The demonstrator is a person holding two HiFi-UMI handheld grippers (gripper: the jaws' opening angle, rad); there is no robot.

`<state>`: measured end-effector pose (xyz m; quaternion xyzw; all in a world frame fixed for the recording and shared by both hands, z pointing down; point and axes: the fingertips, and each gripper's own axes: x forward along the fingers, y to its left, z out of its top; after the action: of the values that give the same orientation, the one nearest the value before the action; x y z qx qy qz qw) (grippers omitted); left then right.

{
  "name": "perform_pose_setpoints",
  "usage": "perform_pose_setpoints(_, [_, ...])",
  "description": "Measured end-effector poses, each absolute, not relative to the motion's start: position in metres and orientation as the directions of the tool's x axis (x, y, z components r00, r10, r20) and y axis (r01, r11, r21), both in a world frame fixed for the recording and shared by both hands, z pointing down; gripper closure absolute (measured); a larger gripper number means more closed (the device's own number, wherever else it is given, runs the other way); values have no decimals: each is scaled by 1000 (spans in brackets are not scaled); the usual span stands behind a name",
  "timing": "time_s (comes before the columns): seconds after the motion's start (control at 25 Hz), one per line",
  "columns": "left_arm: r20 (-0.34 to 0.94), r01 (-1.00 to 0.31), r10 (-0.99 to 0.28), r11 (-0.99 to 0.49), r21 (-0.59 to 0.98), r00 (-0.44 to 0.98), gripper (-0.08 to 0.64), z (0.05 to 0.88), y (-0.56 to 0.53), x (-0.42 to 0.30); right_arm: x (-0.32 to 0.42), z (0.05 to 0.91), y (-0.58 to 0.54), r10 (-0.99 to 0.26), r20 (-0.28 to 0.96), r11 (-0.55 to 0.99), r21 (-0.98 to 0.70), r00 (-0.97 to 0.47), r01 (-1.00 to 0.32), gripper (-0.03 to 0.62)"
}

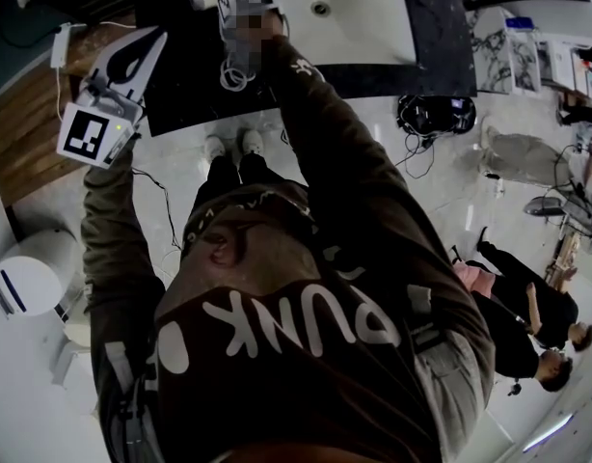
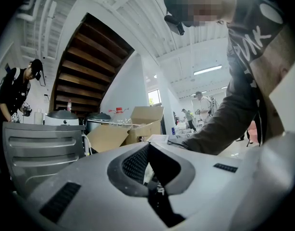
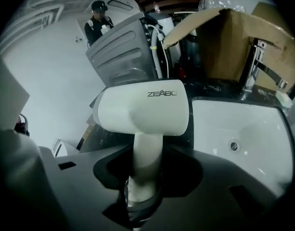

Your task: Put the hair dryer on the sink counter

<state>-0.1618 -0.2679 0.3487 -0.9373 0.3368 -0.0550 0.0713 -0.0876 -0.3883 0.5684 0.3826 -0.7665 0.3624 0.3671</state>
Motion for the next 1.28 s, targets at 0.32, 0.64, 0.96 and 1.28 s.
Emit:
perform_pose_setpoints(0.32, [53,-627,-643,-760,-171,764,566,348,-272,-163,-88,594,-392,-231,903,434,-238,-363,-869,430])
perform_pose_setpoints(0.64, [52,-624,-640,-762,-173,767,566,347,-274,-161,-92,596,-393,-245,890,419,-260,-384,-870,423])
perform_pose_setpoints(0.96, [53,-624,-641,-761,-177,766,566,347,-275,-161,-85,569,-397,-352,833,479,-230,-426,-847,364])
perform_pose_setpoints(1.28, [58,-624,-641,-761,-179,765,566,345,-276,-160,-78,468,-388,-587,575,626,-124,-570,-770,394])
